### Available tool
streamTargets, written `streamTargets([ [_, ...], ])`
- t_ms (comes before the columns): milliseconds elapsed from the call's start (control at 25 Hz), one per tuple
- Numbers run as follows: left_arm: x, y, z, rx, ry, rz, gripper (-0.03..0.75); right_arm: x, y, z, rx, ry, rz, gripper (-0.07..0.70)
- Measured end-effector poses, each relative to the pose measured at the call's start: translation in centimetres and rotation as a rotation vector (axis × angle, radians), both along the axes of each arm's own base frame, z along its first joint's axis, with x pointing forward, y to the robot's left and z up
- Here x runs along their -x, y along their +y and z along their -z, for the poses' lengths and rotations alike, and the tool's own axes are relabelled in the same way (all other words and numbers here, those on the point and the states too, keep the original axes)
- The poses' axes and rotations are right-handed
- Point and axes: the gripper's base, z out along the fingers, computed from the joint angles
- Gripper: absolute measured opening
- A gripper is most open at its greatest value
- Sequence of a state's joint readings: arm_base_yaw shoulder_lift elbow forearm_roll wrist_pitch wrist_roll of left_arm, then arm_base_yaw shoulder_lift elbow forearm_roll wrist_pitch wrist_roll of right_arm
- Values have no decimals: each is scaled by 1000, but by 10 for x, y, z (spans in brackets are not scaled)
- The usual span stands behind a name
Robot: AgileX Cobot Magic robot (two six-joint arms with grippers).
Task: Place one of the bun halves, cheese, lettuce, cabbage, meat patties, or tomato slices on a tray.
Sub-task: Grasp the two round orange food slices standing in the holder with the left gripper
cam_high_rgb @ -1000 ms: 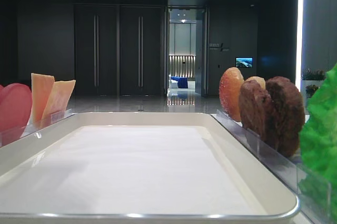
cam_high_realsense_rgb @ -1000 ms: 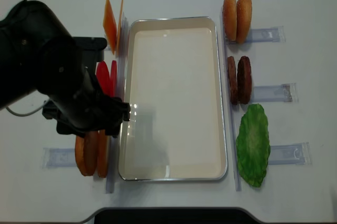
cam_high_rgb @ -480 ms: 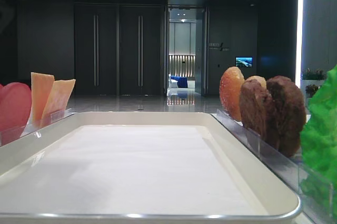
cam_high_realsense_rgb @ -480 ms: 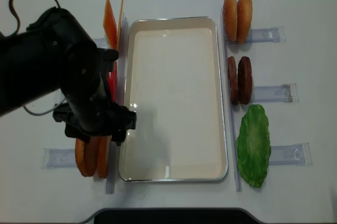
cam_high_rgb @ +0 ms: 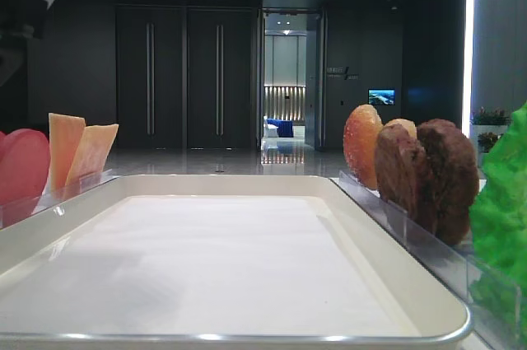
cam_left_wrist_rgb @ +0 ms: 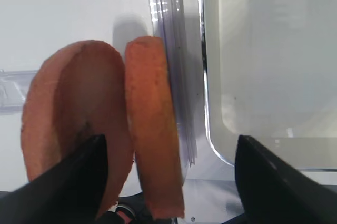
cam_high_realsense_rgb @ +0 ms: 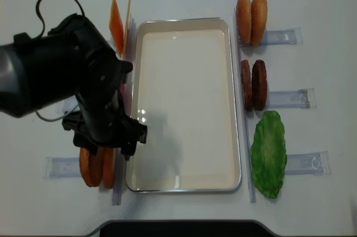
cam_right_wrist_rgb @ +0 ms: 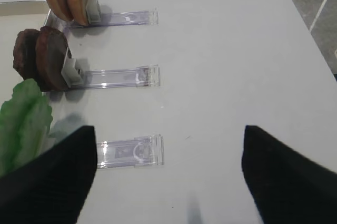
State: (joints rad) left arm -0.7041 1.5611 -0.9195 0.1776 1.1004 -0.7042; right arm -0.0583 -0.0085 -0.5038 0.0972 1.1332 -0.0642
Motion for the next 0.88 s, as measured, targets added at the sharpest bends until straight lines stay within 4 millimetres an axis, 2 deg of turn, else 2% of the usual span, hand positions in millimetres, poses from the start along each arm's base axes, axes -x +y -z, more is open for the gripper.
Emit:
streamTargets([
  [200, 1, 1, 0, -16, 13, 7, 529, 0, 0, 0, 0, 0, 0, 539],
  [520, 3, 5, -1, -63, 41, 18, 337, 0, 0, 0, 0, 0, 0, 539],
  [760, 3, 7, -1, -85, 46, 22, 148, 0, 0, 0, 0, 0, 0, 539],
  [880, 3, 7, -1, -87, 47, 31, 138, 0, 0, 0, 0, 0, 0, 539],
])
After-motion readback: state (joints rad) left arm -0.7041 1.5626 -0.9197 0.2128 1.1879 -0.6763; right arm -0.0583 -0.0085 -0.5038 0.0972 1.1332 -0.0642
